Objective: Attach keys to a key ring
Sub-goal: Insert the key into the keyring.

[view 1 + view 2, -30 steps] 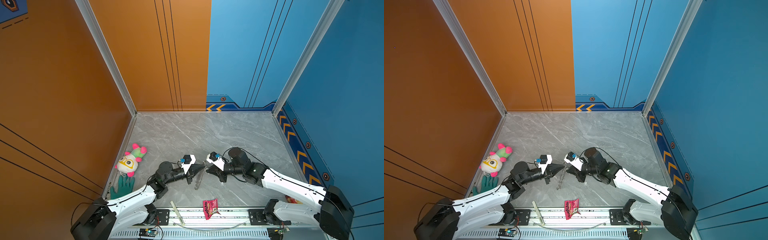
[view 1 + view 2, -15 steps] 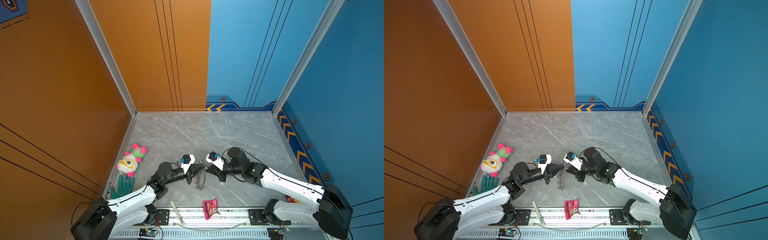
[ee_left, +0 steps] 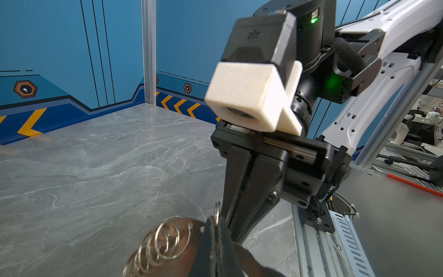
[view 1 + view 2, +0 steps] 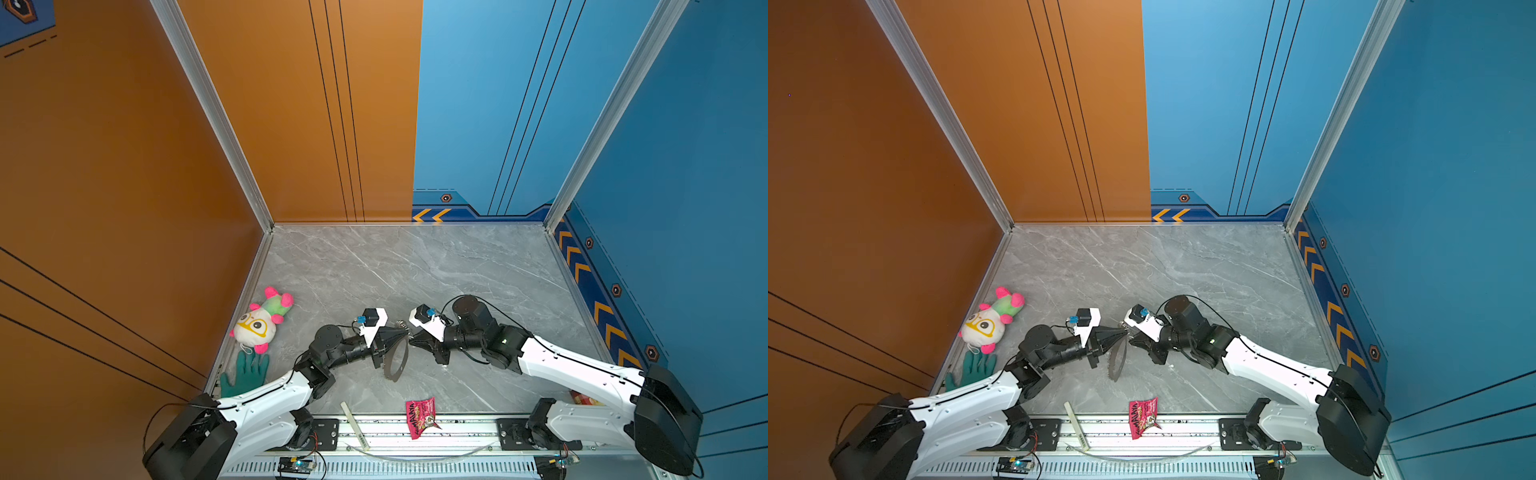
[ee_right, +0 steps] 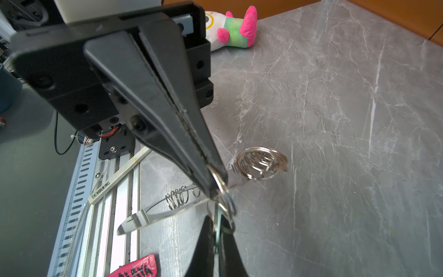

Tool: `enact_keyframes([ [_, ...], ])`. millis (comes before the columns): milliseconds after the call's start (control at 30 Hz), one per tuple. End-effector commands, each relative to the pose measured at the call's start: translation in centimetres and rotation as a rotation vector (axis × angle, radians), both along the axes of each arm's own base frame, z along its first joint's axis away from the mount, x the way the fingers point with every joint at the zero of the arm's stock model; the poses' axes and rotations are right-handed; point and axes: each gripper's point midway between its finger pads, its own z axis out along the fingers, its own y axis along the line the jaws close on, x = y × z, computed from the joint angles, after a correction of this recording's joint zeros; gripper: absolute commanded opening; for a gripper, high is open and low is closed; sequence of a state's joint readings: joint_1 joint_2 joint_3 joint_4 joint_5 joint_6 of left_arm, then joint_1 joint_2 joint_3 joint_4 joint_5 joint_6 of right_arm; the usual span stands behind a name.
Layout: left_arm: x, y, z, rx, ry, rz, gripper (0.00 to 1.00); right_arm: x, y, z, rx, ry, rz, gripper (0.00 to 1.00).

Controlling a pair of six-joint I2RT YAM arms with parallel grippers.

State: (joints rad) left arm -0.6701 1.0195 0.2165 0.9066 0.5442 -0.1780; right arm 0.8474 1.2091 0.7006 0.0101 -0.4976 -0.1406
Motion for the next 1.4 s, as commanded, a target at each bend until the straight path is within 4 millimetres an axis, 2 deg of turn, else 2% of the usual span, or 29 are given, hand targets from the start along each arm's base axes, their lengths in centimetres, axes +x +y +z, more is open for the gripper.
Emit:
enact_keyframes([
  [0,0.2,0.2,2.4,-0.071,-0.068,0.002,0.00,-1.0,0.6,-0.3,-0.004,0.022,0.040,0.00],
  [267,-0.2,0.1,2.7,-0.085,-0.069,-0.028,0.00,-0.2,0.5,-0.4,-0.010,0.013,0.007,0.00],
  [467,-0.9,-0.1,2.9,-0.090,-0.073,-0.071,0.00,0.8,-0.5,0.7,0.051,0.034,-0.032,0.00],
  [700,-1.2,-0.3,2.8,-0.089,-0.069,-0.095,0.00,0.7,-1.5,0.9,0.049,0.032,-0.038,0.03],
  [867,-0.9,-0.4,2.6,-0.083,-0.065,-0.087,0.00,0.8,-2.1,1.2,0.047,0.004,-0.068,0.13],
  [1133,-0.7,-0.5,2.2,-0.074,-0.052,-0.086,0.00,0.7,-2.9,2.7,0.058,-0.043,-0.084,0.07],
  [1300,-0.6,-0.7,1.9,-0.067,-0.045,-0.088,0.00,0.8,-3.1,3.2,0.060,-0.055,-0.096,0.08],
  [1367,-0.5,-0.7,1.9,-0.067,-0.045,-0.087,0.00,0.9,-3.2,3.3,0.059,-0.059,-0.101,0.11],
])
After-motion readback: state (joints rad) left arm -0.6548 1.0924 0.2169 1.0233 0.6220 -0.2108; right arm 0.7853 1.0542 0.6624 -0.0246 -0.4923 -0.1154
